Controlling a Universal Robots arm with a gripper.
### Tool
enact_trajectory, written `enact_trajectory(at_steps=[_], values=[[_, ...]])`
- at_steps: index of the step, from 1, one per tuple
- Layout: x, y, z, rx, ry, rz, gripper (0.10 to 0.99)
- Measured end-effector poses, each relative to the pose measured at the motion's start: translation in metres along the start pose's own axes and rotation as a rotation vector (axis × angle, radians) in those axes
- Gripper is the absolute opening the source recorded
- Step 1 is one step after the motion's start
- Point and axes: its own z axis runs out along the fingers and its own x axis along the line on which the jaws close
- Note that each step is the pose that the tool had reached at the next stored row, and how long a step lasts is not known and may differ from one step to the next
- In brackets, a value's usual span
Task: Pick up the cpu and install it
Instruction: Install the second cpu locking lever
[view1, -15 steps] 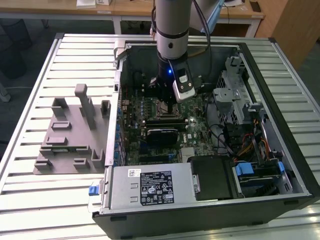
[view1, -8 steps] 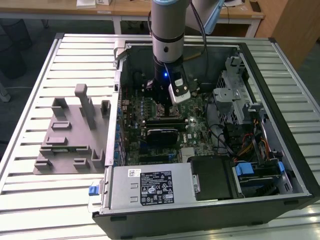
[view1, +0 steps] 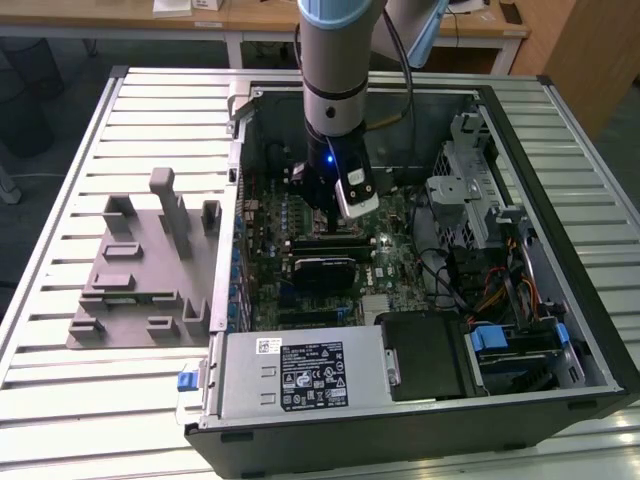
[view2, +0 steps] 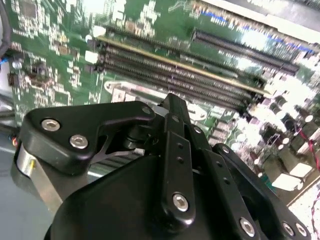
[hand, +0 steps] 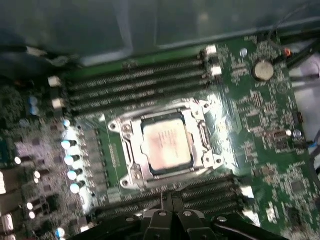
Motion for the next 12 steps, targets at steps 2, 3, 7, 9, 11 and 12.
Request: enact_trajectory(at_steps=[2,3,7,9,11,12], values=[[0.0006,-0.0013,0.0000,-0.033,0.0079,0.002,0.106],[0.0009,-0.0024,0.0002,-0.043,0.0101,0.003,0.106],[0.0006,-0.0088,0.0008,-0.054,0.0127,0.004,0.106],[0.0008,-0.0115,0.0013,-0.062,0.0146,0.004,0.106],[0.0019,-0.0130,0.0021,-0.082,0.0194,0.005,0.106],[0.0028,-0.0137,0.0026,-0.088,0.0213,0.003,0.106]])
